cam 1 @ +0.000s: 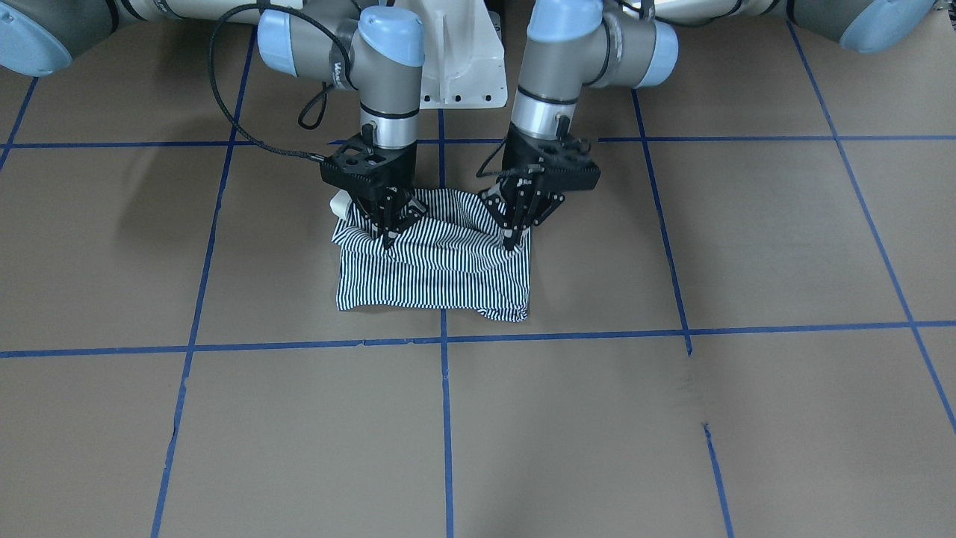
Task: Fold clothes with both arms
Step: 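Fold the shirt's near edge with both grippers away from the robot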
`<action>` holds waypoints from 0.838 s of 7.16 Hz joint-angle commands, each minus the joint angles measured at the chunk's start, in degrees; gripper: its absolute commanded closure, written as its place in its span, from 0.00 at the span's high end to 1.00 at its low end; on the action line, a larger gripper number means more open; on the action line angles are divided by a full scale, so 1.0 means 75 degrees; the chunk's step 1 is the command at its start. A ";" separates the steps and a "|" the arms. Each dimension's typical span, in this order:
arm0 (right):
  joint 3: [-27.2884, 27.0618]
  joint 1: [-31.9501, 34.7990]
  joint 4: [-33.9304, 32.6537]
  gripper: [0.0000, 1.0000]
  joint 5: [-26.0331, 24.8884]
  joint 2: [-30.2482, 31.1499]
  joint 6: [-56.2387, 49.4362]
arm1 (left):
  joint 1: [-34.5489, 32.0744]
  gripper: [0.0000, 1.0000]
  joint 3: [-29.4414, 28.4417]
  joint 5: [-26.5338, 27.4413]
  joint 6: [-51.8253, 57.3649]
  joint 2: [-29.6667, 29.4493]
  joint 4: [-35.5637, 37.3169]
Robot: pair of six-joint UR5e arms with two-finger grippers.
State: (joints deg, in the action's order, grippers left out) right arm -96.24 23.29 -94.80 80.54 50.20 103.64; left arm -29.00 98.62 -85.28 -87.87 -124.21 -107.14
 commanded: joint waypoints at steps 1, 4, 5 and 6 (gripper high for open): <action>0.0642 0.0047 0.0672 0.00 -0.0004 -0.0049 -0.0025 | -0.0071 0.00 -0.0831 0.0004 0.0114 -0.0161 -0.0514; 0.0726 0.0140 0.0710 0.00 -0.0004 -0.0049 -0.0166 | -0.0071 0.00 -0.1032 0.0004 0.0114 -0.0196 -0.0539; 0.0726 0.0257 0.0722 0.00 -0.0004 -0.0037 -0.0305 | -0.0071 0.00 -0.1032 0.0004 0.0114 -0.0196 -0.0539; 0.0773 0.0397 0.0710 0.00 0.0008 -0.0049 -0.0376 | -0.0071 0.00 -0.1032 0.0004 0.0103 -0.0196 -0.0539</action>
State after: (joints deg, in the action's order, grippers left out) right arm -90.74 25.10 -89.45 80.53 49.88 101.63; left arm -29.53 90.93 -85.25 -87.03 -125.68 -111.17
